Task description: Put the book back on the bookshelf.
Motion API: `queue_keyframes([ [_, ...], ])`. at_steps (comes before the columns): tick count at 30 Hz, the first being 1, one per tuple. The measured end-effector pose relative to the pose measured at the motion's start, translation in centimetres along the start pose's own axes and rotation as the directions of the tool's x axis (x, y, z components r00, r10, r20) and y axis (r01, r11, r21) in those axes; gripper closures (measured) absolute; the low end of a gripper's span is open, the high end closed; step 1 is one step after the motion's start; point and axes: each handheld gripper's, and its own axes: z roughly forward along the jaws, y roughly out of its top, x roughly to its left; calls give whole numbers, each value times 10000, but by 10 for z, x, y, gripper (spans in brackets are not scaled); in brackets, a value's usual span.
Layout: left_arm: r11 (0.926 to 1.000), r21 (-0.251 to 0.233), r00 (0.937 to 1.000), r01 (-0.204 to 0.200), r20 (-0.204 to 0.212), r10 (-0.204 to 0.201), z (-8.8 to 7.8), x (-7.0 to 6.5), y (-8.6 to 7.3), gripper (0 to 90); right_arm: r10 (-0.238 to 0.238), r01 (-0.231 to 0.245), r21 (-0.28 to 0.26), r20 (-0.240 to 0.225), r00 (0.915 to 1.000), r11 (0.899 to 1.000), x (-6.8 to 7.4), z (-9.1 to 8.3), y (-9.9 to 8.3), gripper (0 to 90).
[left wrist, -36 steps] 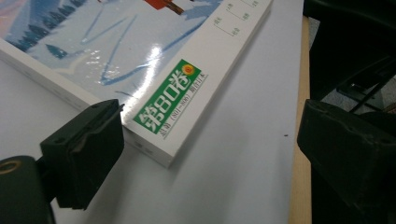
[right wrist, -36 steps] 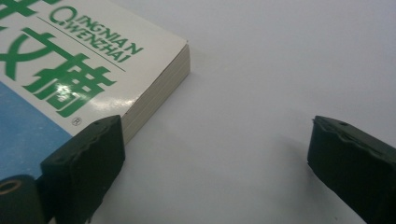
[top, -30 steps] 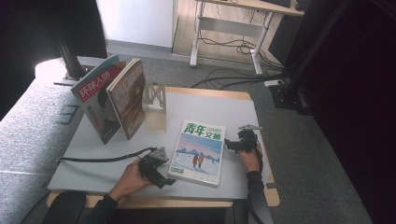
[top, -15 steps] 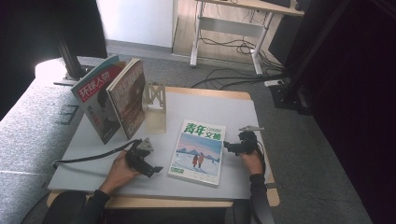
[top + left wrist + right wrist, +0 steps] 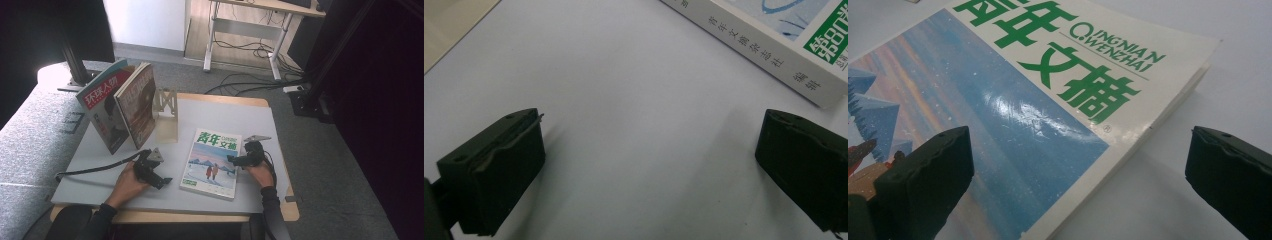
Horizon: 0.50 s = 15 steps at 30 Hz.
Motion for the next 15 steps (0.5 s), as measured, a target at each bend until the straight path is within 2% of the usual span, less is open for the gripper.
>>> queue_keyframes([
  [5,10000,4,10000,-14,-2,14,0,0,0,0,93,-89,322,-116,9999,9994,-1,8,-2,0],
  [11,10000,4,10000,-16,-2,16,0,0,0,0,377,-357,333,-599,9975,9988,-4,15,-2,0],
  [15,10000,-1,10000,-16,-3,16,0,0,0,0,342,-322,308,-674,9971,9990,-4,16,-2,0],
])
